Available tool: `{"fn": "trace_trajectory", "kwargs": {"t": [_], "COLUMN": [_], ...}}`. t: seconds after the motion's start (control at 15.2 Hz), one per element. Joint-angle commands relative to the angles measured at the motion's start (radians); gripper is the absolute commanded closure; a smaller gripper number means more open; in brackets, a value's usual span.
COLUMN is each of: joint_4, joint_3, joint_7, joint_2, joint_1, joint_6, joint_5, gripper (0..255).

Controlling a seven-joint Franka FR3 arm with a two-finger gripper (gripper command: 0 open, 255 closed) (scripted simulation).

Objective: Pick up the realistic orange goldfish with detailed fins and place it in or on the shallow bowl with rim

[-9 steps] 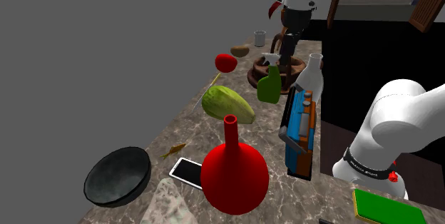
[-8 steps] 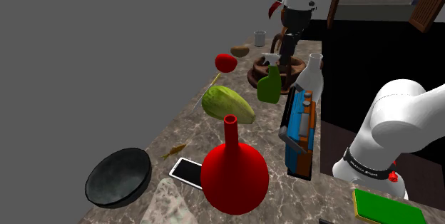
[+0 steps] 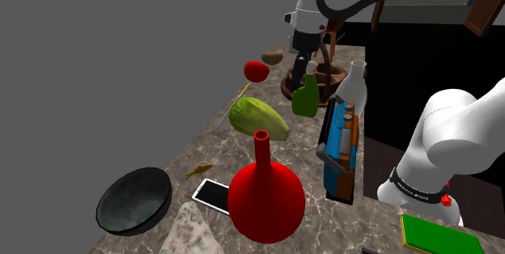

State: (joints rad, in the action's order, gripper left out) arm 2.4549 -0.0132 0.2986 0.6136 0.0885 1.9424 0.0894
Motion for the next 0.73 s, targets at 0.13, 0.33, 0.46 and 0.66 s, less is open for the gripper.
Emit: {"fn": "trace_trajectory", "kwargs": {"t": [0.13,0.33,0.46,0.66], "joint_4": [-0.019,-0.044,-0.066,-0.105], "joint_3": [0.000,0.003,0.007,0.014], "joint_7": [0.085,0.150,0.195,0.265], "joint_2": [-0.114,-0.205,-0.266,-0.356], "joint_1": [0.056,0.098,0.125,0.164], "joint_6": [0.116,0.194,0.240,0.302], "joint_5": [0.041,0.075,0.100,0.139], "gripper": [0,0,0,0]}}
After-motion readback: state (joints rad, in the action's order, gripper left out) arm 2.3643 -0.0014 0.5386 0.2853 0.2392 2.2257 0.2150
